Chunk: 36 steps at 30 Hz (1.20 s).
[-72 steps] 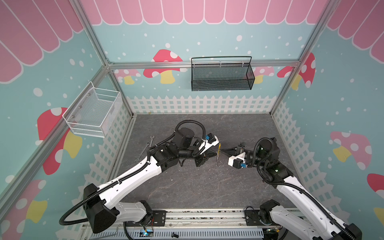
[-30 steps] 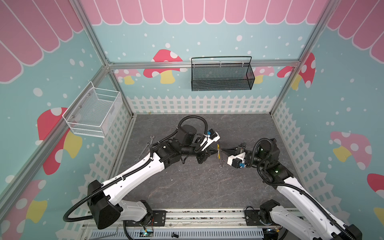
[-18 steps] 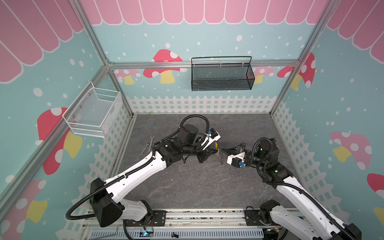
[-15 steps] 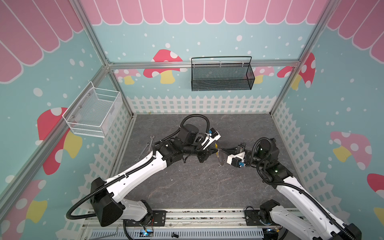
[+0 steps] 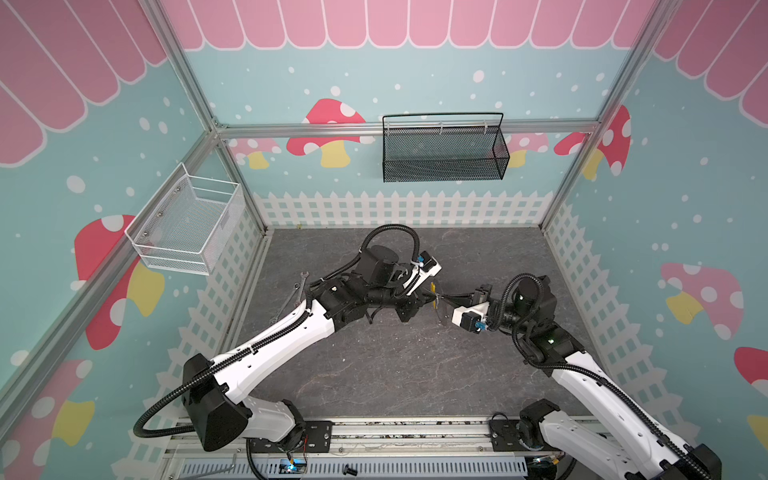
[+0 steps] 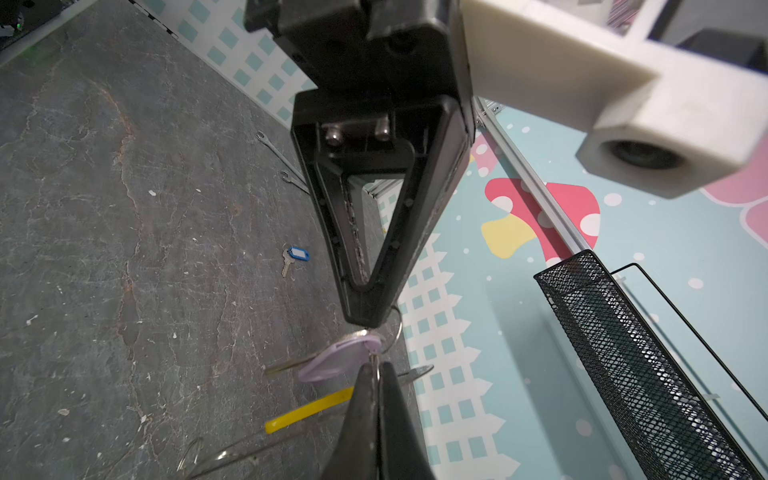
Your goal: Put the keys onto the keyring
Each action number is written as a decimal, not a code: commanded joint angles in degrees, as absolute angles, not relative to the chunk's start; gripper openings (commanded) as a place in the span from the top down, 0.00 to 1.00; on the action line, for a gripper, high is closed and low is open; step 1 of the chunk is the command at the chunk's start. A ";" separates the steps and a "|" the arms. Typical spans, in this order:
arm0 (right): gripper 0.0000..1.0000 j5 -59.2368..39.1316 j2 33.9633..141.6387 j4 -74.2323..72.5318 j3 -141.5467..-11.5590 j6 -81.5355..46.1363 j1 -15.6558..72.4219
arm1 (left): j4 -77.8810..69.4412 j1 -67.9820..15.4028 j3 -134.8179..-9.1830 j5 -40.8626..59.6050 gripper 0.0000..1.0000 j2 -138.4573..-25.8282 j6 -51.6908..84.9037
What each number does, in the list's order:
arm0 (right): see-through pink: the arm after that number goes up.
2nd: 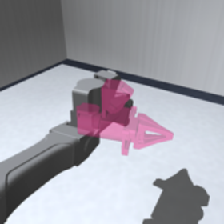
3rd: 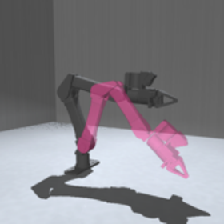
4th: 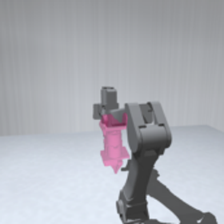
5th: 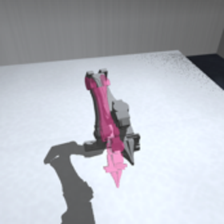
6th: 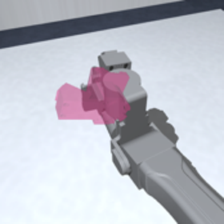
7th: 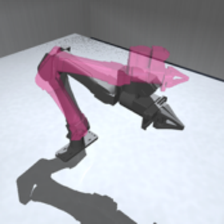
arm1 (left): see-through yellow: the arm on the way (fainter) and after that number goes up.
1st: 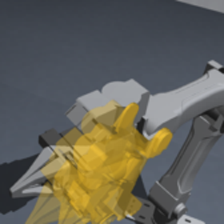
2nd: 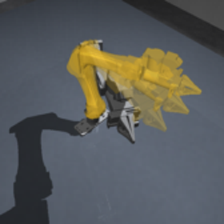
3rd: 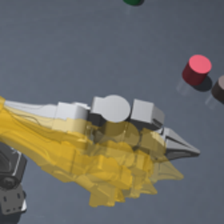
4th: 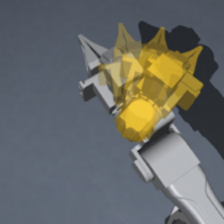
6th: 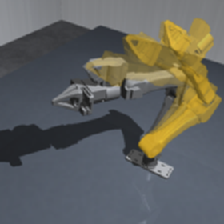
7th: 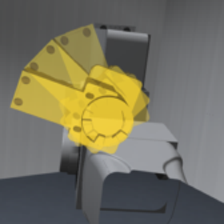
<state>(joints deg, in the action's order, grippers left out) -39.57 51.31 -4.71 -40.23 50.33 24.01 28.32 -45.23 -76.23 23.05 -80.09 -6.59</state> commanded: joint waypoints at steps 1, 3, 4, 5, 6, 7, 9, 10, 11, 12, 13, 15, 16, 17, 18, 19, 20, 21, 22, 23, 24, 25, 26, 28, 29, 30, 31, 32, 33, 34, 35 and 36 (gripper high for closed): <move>1.00 -39.89 51.18 -5.34 -40.63 49.98 23.99 | 30.04 -44.91 -77.78 22.30 1.00 -80.93 -6.15; 1.00 -40.01 51.19 -5.51 -40.61 49.76 23.99 | 30.29 -44.91 -78.20 22.40 1.00 -81.19 -5.91; 1.00 -40.04 51.20 -5.42 -40.62 49.61 23.99 | 30.33 -44.91 -78.38 22.65 1.00 -81.29 -5.89; 1.00 -40.12 51.30 -5.41 -40.61 49.59 23.99 | 30.34 -44.91 -78.48 22.76 1.00 -81.37 -5.74; 1.00 -40.15 51.34 -5.43 -40.61 49.41 23.98 | 30.36 -44.91 -78.70 22.84 1.00 -81.39 -5.64; 1.00 -40.18 51.41 -5.39 -40.69 49.22 23.99 | 30.37 -44.91 -78.83 22.85 1.00 -81.48 -5.54; 1.00 -40.42 51.52 -5.41 -40.69 48.91 23.95 | 30.28 -45.00 -79.01 22.63 1.00 -81.50 -5.24; 1.00 -40.40 51.54 -5.40 -40.69 48.82 24.01 | 30.28 -45.00 -79.10 22.27 1.00 -81.47 -4.98; 1.00 -40.38 51.56 -5.40 -40.69 48.78 23.99 | 30.31 -45.00 -79.09 22.03 1.00 -81.48 -4.77; 1.00 -40.24 51.52 -5.39 -40.63 48.78 23.97 | 30.36 -45.00 -79.10 21.76 1.00 -81.47 -4.57; 1.00 -40.13 51.57 -5.43 -40.61 48.78 23.99 | 30.32 -45.00 -79.10 21.38 1.00 -81.43 -4.41; 1.00 -39.87 51.55 -5.38 -40.52 48.78 23.98 | 30.34 -45.00 -79.02 21.03 1.00 -81.40 -4.05; 1.00 -39.73 51.54 -5.38 -40.52 48.71 23.99 | 30.28 -45.00 -79.01 20.97 1.00 -81.45 -3.89; 1.00 -39.69 51.52 -5.49 -40.59 48.78 23.99 | 30.47 -45.00 -79.01 20.96 1.00 -81.52 -3.87; 1.00 -39.52 51.52 -5.53 -40.61 48.77 23.93 | 30.63 -45.00 -78.93 21.00 1.00 -81.64 -3.87; 1.00 -39.48 51.50 -5.54 -40.61 48.78 23.99 | 30.84 -45.00 -78.93 20.88 1.00 -81.81 -3.87; 1.00 -39.46 51.48 -5.54 -40.61 48.78 23.99 | 31.08 -45.00 -79.00 20.86 1.00 -81.99 -3.80; 1.00 -39.47 51.48 -5.54 -40.60 48.77 23.99 | 31.24 -45.00 -79.07 20.83 1.00 -82.22 -3.71; 1.00 -39.55 51.42 -5.55 -40.61 48.70 23.98 | 31.46 -45.00 -79.31 20.90 1.00 -82.47 -3.61; 1.00 -39.51 51.42 -5.54 -40.61 48.78 23.97 | 31.59 -45.00 -79.49 20.89 1.00 -82.61 -3.61; 1.00 -39.56 51.33 -5.59 -40.52 48.78 23.99 | 31.73 -45.00 -79.65 20.86 1.00 -82.83 -3.53; 1.00 -39.68 51.29 -5.54 -40.52 48.77 23.99 | 31.87 -45.00 -79.88 20.83 1.00 -83.03 -3.52; 1.00 -39.72 51.22 -5.54 -40.43 48.81 23.99 | 32.06 -45.00 -80.00 20.77 1.00 -83.14 -3.61; 1.00 -39.77 51.01 -5.49 -40.34 48.87 23.99 | 32.55 -45.00 -80.11 20.45 1.00 -83.32 -3.60; 1.00 -39.73 50.89 -5.54 -40.26 48.87 23.99 | 32.62 -44.92 -80.15 20.45 1.00 -83.32 -3.60; 1.00 -39.70 50.96 -5.40 -40.25 48.89 23.99 | 32.66 -44.91 -80.24 20.50 1.00 -83.32 -3.56; 1.00 -39.51 50.97 -5.44 -40.17 48.84 23.99 | 32.59 -44.91 -80.29 20.62 1.00 -83.26 -3.52; 1.00 -39.40 50.90 -5.48 -40.09 48.87 23.97 | 32.58 -44.91 -80.35 20.65 1.00 -83.23 -3.46; 1.00 -39.26 50.98 -5.43 -40.09 48.75 23.99 | 32.61 -44.91 -80.44 20.37 1.00 -83.12 -3.34; 1.00 -38.82 51.14 -5.45 -40.12 48.47 23.99 | 32.64 -44.91 -80.55 20.22 1.00 -82.98 -3.10; 1.00 -38.36 51.31 -5.43 -40.21 48.03 23.99 | 32.61 -44.91 -80.60 20.12 1.00 -82.84 -3.04; 1.00 -38.15 51.40 -5.44 -40.25 47.67 23.99 | 32.52 -45.00 -80.60 19.83 1.00 -82.77 -2.86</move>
